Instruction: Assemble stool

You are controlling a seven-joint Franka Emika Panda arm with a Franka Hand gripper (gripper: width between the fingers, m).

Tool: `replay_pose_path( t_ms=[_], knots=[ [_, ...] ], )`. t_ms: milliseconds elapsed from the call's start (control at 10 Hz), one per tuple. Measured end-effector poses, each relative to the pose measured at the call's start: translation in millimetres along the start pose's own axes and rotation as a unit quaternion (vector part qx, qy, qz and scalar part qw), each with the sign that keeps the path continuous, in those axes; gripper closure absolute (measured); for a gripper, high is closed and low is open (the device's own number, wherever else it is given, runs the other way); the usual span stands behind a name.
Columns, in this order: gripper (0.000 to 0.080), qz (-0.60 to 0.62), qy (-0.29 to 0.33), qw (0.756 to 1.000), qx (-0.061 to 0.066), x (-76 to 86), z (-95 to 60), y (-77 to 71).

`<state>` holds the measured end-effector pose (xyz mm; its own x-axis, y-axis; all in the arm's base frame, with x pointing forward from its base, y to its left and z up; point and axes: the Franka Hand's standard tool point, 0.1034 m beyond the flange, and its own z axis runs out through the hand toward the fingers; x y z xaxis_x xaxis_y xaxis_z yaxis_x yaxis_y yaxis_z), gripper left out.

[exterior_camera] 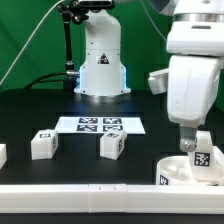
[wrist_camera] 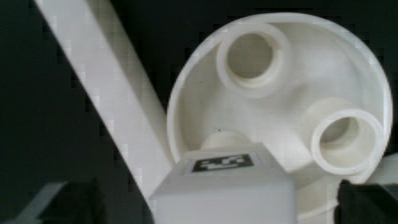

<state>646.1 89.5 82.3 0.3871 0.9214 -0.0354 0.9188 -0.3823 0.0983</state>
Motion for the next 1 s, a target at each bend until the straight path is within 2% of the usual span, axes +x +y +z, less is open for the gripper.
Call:
replay_pose_path(
  t_ms=[300,600,700,800,900,1000],
  knots=[
    [0.015,0.029,0.003,1.0,0.005,16.5,-6.9,-2.6],
    [0.015,0.035,0.001,0.999,0.007,13.9,-3.6,-1.8],
    [0.0243,0.035,0.001,0.999,0.007,13.5,-3.5,-1.7],
    [0.0243,0.035,0.001,0.999,0.007,13.1,-3.1,-1.9],
    [0.0433,0.036,0.001,0.999,0.007,12.0,-2.3,-1.7],
    [0.0465,0.037,0.001,0.999,0.007,10.8,-2.1,-0.9]
  ],
)
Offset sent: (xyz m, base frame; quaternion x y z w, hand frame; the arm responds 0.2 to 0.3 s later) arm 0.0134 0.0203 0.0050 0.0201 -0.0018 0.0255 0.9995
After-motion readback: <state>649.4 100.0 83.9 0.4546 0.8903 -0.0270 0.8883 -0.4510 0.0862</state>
